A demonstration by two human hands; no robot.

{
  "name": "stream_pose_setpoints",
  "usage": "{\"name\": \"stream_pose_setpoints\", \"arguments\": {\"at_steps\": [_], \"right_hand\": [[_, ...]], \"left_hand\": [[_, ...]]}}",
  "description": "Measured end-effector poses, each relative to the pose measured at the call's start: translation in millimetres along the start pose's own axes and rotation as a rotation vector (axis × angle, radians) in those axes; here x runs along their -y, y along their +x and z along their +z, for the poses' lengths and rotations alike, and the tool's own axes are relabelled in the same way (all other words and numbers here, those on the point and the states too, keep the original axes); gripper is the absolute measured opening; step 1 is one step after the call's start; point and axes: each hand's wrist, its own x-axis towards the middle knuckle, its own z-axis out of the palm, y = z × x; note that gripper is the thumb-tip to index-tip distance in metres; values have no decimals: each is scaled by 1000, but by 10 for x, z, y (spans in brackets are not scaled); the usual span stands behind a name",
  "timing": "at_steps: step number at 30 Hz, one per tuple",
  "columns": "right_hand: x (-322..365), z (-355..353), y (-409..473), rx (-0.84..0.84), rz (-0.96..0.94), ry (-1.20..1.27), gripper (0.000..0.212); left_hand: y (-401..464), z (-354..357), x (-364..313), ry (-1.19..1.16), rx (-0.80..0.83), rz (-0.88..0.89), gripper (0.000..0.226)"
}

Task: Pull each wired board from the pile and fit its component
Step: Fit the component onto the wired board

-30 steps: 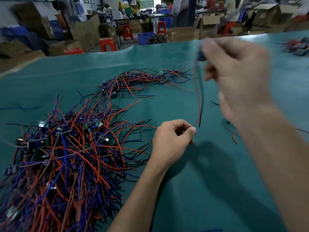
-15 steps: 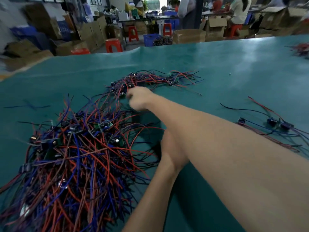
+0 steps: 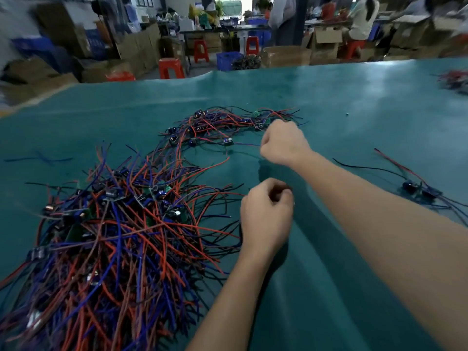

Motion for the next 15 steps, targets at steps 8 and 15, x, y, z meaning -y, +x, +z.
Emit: {"name": "stream_pose_setpoints", "arguments": {"at_steps": [8,15], "right_hand": [[-551,-597,-1036,225,-46,614,16],[-605,-469,-1347,615,-219,678,22]], "left_hand": [[-11,8,-11,-161,-136,-112,37],[3,13,34,-162,-98,-126,15]]}}
